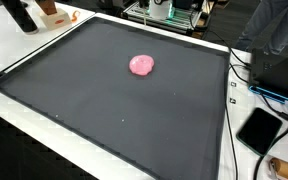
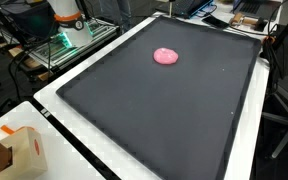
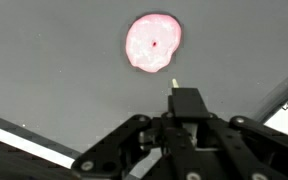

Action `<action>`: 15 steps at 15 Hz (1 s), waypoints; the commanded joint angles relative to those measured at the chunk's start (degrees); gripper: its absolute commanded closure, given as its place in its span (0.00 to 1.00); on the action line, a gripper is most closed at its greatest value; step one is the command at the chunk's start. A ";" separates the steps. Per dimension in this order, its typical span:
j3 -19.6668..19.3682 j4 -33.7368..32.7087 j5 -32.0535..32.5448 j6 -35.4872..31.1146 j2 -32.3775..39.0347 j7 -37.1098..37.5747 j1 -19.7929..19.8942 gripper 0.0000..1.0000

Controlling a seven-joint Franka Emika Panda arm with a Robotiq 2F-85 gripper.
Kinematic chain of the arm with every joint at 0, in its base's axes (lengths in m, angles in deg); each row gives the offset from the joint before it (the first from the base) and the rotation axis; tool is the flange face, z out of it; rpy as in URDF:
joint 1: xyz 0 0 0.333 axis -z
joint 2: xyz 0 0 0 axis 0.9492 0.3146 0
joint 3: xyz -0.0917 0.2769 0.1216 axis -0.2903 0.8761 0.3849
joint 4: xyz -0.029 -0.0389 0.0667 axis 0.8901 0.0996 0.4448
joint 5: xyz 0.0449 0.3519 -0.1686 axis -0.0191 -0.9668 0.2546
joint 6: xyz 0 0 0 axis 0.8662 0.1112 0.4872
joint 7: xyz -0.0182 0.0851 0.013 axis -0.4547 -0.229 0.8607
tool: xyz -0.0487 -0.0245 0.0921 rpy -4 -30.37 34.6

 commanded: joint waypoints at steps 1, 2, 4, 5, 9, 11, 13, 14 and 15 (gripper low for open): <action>-1.00 -0.08 0.13 0.09 0.03 0.12 -1.03 0.87; -1.00 -0.08 0.13 0.09 0.03 0.12 -1.03 0.87; -2.08 -0.86 -1.06 0.59 0.41 -0.72 -0.24 0.97; -2.79 -1.10 -2.15 0.82 0.47 -1.54 0.08 0.97; -6.36 -2.03 -7.46 1.48 0.90 -6.21 1.39 0.97; -8.38 -1.99 -11.93 2.01 1.41 -11.26 2.14 0.97; -10.21 -2.06 -16.60 3.61 2.39 -15.84 3.15 0.97; -11.07 -2.16 -19.10 5.12 3.07 -18.24 3.82 0.97; -11.84 -2.28 -21.38 6.61 3.81 -20.52 4.54 0.97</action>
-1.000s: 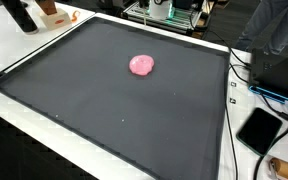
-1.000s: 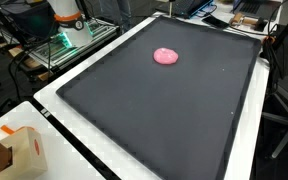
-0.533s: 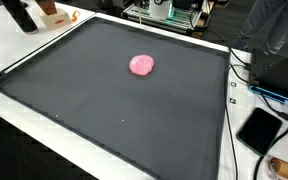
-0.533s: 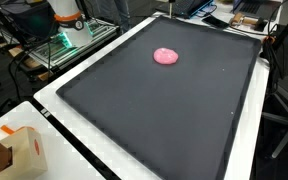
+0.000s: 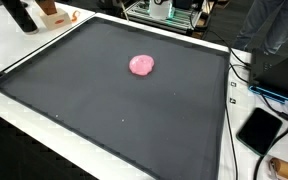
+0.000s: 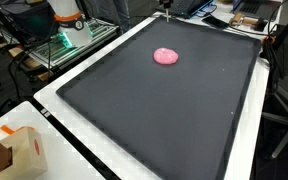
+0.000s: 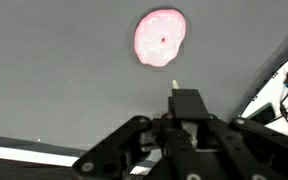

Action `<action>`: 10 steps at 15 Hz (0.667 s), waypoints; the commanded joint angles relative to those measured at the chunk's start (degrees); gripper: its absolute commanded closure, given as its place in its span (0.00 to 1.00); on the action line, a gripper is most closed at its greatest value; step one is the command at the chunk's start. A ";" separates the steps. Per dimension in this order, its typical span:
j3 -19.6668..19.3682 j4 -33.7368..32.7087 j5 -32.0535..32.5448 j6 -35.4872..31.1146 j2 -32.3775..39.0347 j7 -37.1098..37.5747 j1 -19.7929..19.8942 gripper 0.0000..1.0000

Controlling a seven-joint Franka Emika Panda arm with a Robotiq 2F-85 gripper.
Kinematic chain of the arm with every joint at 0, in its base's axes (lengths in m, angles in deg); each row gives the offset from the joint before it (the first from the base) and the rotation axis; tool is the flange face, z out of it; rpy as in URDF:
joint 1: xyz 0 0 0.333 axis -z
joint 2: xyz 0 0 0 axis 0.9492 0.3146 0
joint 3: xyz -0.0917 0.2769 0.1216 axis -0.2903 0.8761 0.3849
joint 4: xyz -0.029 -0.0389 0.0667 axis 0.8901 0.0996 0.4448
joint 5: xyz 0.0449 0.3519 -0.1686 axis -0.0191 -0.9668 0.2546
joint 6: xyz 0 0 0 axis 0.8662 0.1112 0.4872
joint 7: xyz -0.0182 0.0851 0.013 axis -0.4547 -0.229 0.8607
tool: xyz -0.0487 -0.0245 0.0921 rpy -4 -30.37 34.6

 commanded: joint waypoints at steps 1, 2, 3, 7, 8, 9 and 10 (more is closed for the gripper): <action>-2.64 -1.04 -9.01 5.90 2.98 -9.00 2.45 0.97; -3.19 -1.12 -10.93 7.55 3.89 -10.69 3.32 0.97; -3.62 -1.16 -12.41 9.04 4.75 -12.35 4.15 0.97; -4.63 -1.33 -16.85 13.48 8.59 -18.71 7.53 0.97; -4.70 -1.43 -17.76 14.28 9.48 -20.14 8.26 0.97; -4.72 -1.53 -18.31 14.82 10.35 -21.09 8.94 0.97; -4.75 -1.63 -19.09 15.34 11.25 -22.16 9.58 0.97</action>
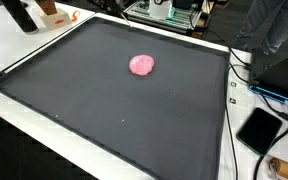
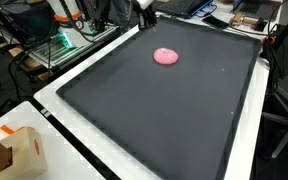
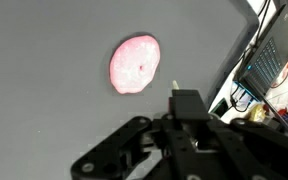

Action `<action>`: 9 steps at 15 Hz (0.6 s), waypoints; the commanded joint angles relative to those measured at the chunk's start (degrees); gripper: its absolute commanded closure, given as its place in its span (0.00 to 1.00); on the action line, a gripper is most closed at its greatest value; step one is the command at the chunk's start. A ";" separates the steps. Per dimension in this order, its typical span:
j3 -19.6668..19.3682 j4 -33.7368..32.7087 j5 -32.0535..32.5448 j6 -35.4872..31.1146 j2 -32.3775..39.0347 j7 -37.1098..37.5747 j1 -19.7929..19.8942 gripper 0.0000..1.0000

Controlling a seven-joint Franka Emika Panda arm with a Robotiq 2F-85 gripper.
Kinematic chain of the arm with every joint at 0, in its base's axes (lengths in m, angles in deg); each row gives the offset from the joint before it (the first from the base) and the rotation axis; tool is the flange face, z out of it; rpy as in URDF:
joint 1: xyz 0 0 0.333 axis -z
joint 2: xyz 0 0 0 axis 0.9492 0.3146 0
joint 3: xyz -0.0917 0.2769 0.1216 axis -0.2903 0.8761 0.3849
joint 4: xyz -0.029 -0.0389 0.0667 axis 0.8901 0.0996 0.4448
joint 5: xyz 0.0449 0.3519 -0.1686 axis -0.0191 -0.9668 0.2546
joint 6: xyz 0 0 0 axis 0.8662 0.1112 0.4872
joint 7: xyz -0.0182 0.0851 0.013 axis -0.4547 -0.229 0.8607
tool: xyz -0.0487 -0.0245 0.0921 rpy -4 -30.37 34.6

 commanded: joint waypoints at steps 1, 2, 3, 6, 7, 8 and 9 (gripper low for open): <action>-0.11 -1.50 -3.51 3.08 3.69 -4.52 2.52 0.97; -0.08 -1.57 -4.05 3.13 4.53 -5.38 3.04 0.97; -0.04 -1.61 -4.31 2.85 5.23 -5.89 3.43 0.97; 0.07 -2.23 -5.54 3.19 7.45 -7.56 4.65 0.97; 0.10 -2.46 -5.84 3.42 8.14 -7.96 5.03 0.97; 0.10 -2.67 -5.88 3.43 8.80 -8.08 5.31 0.97; 0.12 -2.89 -6.18 3.47 9.44 -8.54 5.65 0.97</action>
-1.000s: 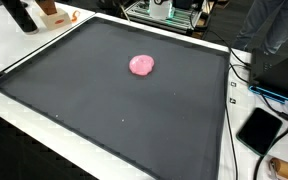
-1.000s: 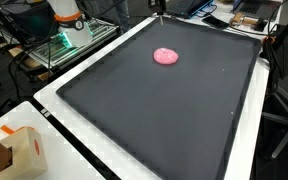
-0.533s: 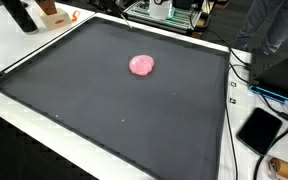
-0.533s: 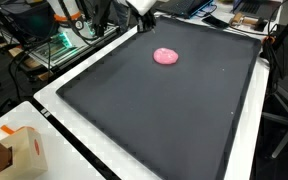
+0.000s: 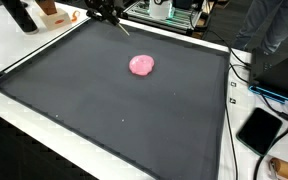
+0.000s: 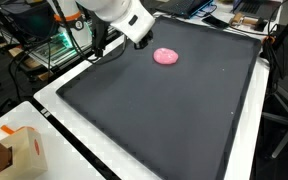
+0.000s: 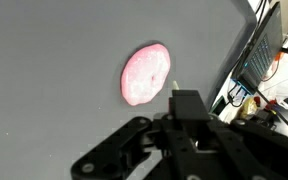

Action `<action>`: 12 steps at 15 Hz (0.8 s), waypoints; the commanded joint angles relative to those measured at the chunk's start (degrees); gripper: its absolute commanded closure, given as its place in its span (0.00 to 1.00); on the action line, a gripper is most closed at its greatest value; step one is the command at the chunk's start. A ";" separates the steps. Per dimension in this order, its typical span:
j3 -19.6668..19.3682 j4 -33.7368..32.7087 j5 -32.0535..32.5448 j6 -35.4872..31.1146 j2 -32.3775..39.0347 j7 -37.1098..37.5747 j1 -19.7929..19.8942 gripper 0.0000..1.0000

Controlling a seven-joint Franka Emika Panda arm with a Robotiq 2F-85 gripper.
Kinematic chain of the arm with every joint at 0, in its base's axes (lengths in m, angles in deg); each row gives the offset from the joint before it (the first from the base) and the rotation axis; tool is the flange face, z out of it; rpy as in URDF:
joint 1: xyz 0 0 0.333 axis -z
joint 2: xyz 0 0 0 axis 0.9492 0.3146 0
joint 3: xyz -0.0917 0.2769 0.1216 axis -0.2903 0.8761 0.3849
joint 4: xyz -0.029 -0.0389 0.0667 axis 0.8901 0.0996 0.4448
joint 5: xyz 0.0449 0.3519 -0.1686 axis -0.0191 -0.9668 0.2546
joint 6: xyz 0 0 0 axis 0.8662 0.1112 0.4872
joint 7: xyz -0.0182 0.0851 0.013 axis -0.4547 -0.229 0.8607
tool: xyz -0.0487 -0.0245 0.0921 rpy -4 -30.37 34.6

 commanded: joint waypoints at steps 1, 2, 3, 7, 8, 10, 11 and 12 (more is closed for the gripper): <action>0.19 -1.54 -1.97 1.48 2.97 -2.39 1.85 0.97; 0.23 -1.76 -2.03 1.43 3.56 -2.61 2.11 0.97; 0.27 -2.01 -2.03 1.50 4.11 -2.78 2.35 0.97; 0.52 -3.32 -2.13 1.45 6.44 -2.46 3.12 0.97; 0.60 -3.66 -2.18 1.44 6.98 -2.45 3.26 0.97; 0.80 -4.47 -2.15 1.23 8.02 -2.14 3.39 0.97; 0.87 -5.01 -2.03 1.40 8.59 -1.35 3.37 0.97; 1.00 -5.40 -1.82 1.03 8.99 -1.17 3.28 0.97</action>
